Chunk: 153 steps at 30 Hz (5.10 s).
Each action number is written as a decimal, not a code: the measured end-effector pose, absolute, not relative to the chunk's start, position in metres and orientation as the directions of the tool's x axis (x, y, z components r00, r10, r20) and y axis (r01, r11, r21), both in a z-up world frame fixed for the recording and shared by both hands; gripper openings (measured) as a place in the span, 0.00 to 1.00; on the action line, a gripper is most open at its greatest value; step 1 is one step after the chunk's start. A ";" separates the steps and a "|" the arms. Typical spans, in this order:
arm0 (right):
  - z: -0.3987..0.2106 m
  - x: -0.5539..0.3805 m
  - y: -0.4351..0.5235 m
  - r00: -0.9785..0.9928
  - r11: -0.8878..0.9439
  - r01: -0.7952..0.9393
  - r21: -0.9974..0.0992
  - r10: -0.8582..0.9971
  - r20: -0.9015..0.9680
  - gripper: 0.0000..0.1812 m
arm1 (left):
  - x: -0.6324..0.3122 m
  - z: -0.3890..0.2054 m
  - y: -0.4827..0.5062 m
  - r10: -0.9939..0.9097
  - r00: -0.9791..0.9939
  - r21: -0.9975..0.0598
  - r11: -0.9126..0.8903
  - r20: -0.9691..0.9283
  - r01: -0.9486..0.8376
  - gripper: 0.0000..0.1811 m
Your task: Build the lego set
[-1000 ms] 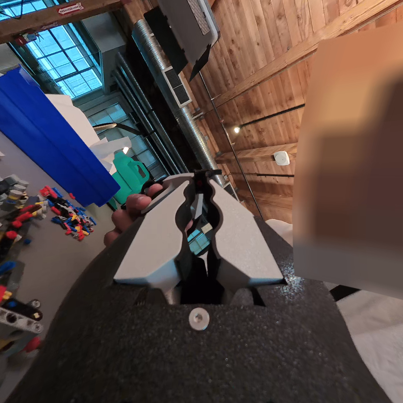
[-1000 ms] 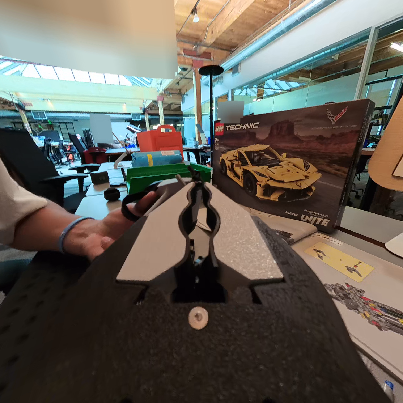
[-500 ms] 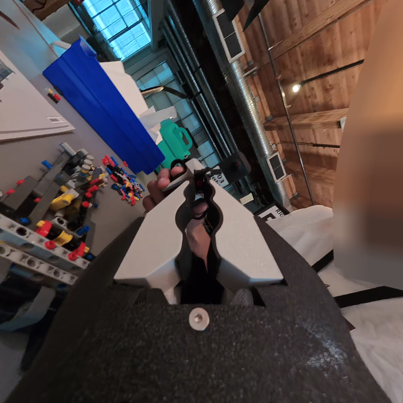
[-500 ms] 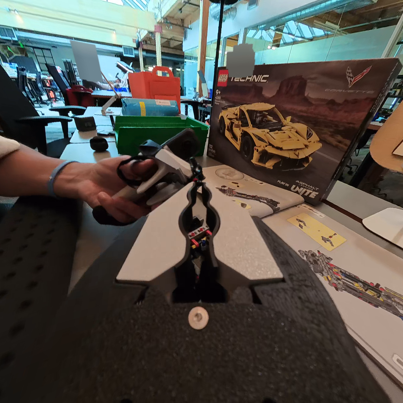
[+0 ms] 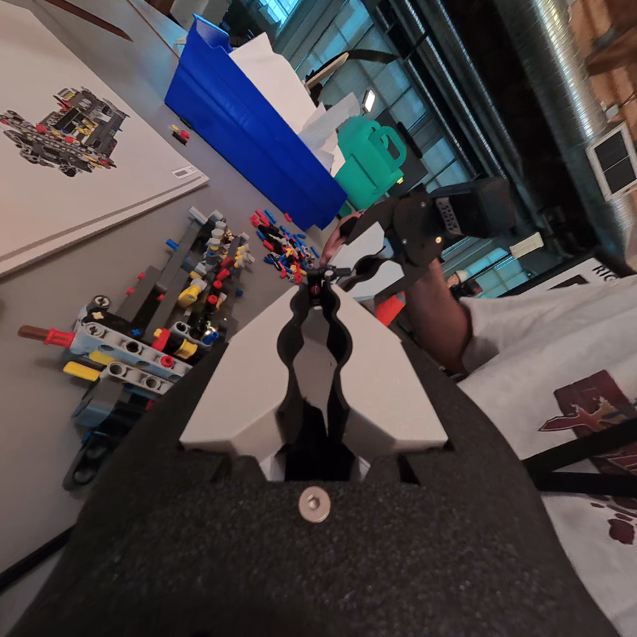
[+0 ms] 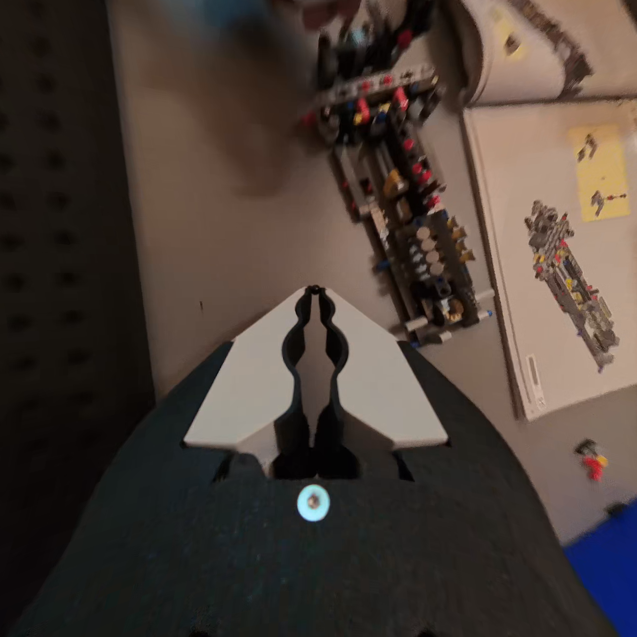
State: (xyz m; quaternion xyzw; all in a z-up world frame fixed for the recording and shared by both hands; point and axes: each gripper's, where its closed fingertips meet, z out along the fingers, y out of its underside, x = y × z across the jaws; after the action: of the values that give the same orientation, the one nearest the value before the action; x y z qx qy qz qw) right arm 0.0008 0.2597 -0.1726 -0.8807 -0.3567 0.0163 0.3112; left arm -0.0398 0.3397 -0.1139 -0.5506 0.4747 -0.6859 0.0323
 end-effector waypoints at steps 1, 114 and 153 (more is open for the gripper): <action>-0.177 0.007 0.254 0.720 -0.567 0.667 -0.483 0.658 0.223 0.02 | -0.040 -0.115 0.338 -0.578 -0.394 -0.696 -0.535 0.715 -0.478 0.03; -0.101 -0.035 0.313 0.864 -0.273 0.485 -0.831 0.294 0.408 0.01 | -0.042 -0.104 0.309 -0.578 -0.529 -0.784 -0.476 0.621 -0.399 0.03; -0.099 -0.035 0.307 0.946 -0.151 -0.037 -0.988 0.315 -0.083 0.08 | -0.040 -0.108 0.304 -0.553 -0.532 -0.767 -0.473 0.642 -0.434 0.03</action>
State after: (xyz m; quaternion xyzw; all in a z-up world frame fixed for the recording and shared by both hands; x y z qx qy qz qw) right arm -0.0352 0.3074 -0.0994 -0.7461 -0.0930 0.1363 0.6450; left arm -0.0404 0.3041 -0.1080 -0.4822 0.5115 -0.7100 0.0420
